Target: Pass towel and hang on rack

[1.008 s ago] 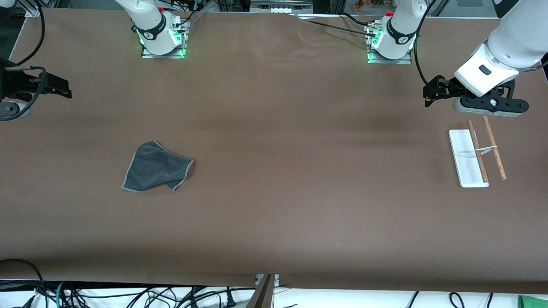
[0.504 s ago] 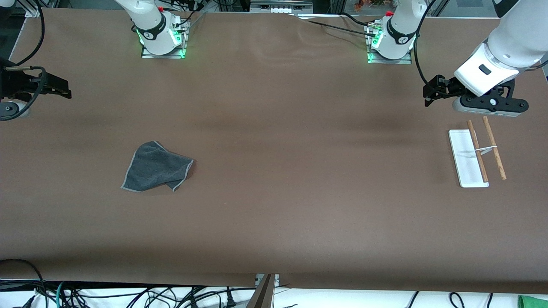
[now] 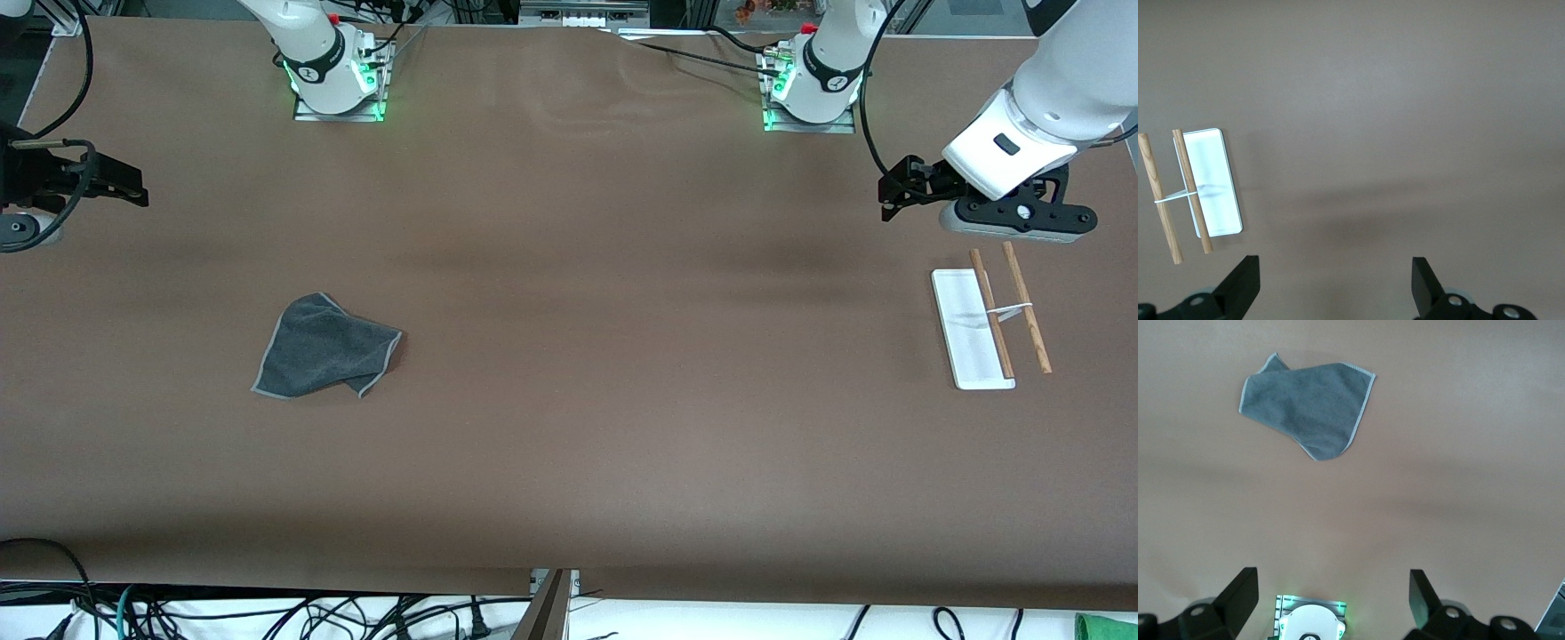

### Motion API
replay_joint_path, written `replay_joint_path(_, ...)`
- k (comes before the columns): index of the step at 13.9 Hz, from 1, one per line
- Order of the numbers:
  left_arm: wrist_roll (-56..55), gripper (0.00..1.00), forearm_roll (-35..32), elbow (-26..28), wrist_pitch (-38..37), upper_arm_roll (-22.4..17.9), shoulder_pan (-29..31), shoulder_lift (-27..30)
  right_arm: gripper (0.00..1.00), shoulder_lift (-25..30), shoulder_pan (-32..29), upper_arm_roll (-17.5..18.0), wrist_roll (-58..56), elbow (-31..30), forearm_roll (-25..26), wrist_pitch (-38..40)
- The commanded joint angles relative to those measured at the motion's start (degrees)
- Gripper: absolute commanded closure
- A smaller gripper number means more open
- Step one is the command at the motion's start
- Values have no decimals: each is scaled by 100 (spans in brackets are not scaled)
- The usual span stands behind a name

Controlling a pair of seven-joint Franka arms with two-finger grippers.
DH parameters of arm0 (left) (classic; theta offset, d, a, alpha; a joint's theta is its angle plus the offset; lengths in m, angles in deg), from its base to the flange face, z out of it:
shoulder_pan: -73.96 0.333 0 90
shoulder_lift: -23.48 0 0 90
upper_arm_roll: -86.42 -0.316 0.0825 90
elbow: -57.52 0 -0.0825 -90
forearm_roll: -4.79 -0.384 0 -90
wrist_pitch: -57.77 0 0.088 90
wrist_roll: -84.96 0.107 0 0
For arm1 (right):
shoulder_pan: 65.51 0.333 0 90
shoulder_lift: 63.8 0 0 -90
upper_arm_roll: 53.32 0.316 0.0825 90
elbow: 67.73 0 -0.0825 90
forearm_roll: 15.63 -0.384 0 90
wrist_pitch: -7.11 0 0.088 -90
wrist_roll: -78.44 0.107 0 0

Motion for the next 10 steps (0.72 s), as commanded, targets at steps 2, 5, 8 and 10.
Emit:
replay_joint_path(2, 33, 0, -163, -130, -110, 50, 20, -22, 0, -82, -20, 42, -28, 209, -44, 34)
replay_joint_path(5, 33, 0, -163, -130, -110, 50, 20, -22, 0, -91, -20, 51, -28, 209, 8, 34)
replay_joint_path(8, 33, 0, -163, -130, -110, 50, 20, -22, 0, -65, -20, 51, -10, 0, -44, -124)
replay_joint_path(10, 33, 0, -163, -130, -110, 41, 20, -13, 0, -30, -20, 60, -10, -482, -53, -483)
